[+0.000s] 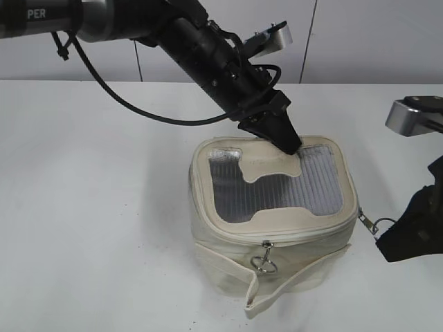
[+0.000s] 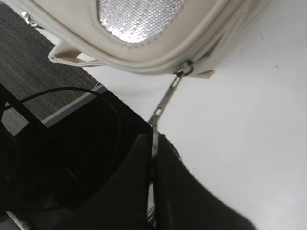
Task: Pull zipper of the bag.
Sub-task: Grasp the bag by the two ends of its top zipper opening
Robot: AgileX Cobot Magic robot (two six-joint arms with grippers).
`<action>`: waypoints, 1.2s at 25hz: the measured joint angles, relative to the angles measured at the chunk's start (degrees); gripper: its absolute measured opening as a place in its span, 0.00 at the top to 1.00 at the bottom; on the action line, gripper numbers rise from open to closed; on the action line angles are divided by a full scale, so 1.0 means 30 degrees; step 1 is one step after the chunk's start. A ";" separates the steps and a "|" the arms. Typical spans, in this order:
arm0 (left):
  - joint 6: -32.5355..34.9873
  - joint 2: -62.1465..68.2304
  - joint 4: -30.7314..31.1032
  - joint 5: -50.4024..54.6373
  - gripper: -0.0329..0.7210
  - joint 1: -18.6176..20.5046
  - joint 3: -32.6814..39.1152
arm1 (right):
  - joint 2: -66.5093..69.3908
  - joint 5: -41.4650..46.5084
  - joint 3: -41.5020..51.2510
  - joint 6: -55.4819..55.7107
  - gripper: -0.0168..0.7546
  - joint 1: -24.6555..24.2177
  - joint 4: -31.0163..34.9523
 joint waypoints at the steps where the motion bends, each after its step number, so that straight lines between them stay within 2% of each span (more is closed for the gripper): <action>1: 0.0000 0.0000 0.0000 0.0000 0.90 0.0000 0.0000 | -0.0091 0.0213 -0.0022 0.0040 0.97 0.0036 0.0000; 4: 0.0000 0.0000 -0.0035 0.0009 0.90 0.0000 0.0000 | -0.0376 0.0442 -0.0038 0.0362 0.97 0.0766 -0.0143; 9: 0.0000 0.0000 -0.0135 0.0222 0.90 -0.0021 0.0000 | -0.0595 0.0254 -0.0038 0.1869 0.97 0.3392 -0.0723; 14: 0.0000 0.0000 -0.0155 0.0285 0.90 -0.0041 0.0000 | -0.0387 -0.1818 -0.0038 0.2363 0.97 0.6442 -0.0120; 19: 0.0000 0.0000 -0.0155 0.0346 0.90 -0.0041 0.0000 | 0.1003 -0.3485 -0.0279 0.2415 0.97 0.8285 0.0961; 30: 0.0000 0.0000 -0.0155 0.0346 0.90 -0.0041 0.0000 | 0.1669 -0.4186 -0.0743 0.1873 0.97 0.8647 0.2121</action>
